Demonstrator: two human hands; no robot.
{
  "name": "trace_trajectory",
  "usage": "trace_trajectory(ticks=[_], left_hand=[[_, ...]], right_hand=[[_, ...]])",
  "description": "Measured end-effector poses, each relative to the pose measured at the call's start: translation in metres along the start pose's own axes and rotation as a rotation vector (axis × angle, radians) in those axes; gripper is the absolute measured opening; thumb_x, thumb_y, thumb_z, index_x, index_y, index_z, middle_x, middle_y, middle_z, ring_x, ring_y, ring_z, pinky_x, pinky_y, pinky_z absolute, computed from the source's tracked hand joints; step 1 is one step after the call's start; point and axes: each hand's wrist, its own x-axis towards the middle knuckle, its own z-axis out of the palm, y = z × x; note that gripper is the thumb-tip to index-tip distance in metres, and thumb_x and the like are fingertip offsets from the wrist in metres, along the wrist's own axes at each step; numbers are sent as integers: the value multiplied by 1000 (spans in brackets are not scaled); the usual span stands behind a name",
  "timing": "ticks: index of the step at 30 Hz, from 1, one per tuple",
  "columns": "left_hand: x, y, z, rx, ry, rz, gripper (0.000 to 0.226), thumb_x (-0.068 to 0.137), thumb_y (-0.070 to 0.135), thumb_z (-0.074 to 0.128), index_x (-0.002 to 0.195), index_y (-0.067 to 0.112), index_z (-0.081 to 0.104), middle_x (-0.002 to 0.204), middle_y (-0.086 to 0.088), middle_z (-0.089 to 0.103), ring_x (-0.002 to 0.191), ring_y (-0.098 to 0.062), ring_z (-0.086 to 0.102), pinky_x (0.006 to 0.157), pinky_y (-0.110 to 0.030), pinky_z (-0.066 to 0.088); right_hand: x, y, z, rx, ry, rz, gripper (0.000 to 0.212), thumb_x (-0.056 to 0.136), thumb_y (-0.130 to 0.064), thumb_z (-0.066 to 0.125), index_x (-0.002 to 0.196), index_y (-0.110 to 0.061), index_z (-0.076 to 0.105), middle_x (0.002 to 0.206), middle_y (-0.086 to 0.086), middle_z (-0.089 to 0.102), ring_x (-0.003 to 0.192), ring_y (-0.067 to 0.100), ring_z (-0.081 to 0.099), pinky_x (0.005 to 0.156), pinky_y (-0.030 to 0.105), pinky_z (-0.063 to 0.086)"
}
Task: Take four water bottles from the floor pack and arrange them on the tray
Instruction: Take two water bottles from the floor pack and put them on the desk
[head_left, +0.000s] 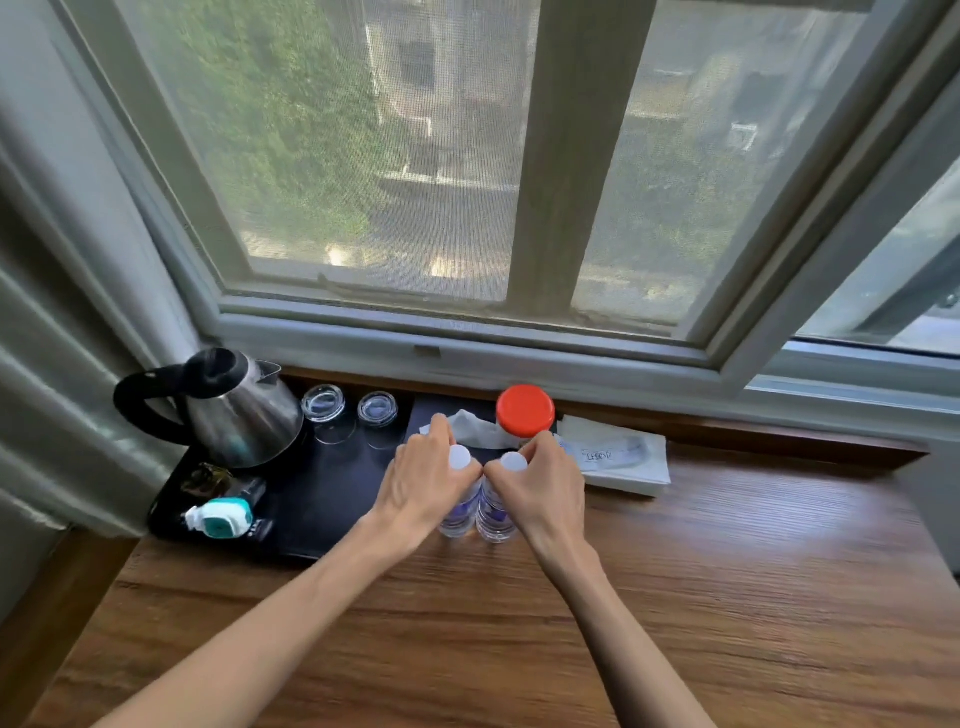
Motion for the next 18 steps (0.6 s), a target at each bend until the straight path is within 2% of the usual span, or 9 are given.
trace_trajectory(ticks=[6, 9, 18], left_hand=[[13, -2, -2, -40, 21, -13, 32, 77, 32, 63, 94, 9, 49, 87, -16, 69, 86, -43, 63, 67, -46, 52], [16, -4, -2, -65, 44, -7, 33, 79, 33, 64, 93, 9, 48, 86, -17, 68, 85, -43, 63, 65, -46, 51], [16, -13, -1, -106, 27, 32, 37, 81, 41, 69, 91, 13, 47, 81, -9, 67, 80, -35, 64, 60, -41, 47]], right_hand=[[14, -11, 5, -70, 18, -21, 29, 74, -34, 66, 84, -11, 51, 78, 6, 62, 72, 30, 51, 60, 34, 33], [18, -15, 6, -106, 17, -17, 30, 78, -35, 65, 87, -10, 52, 82, 7, 61, 72, 28, 47, 61, 34, 32], [16, -18, 7, -173, -29, -13, 38, 79, -43, 66, 95, -11, 51, 86, 6, 61, 74, 25, 52, 61, 33, 35]])
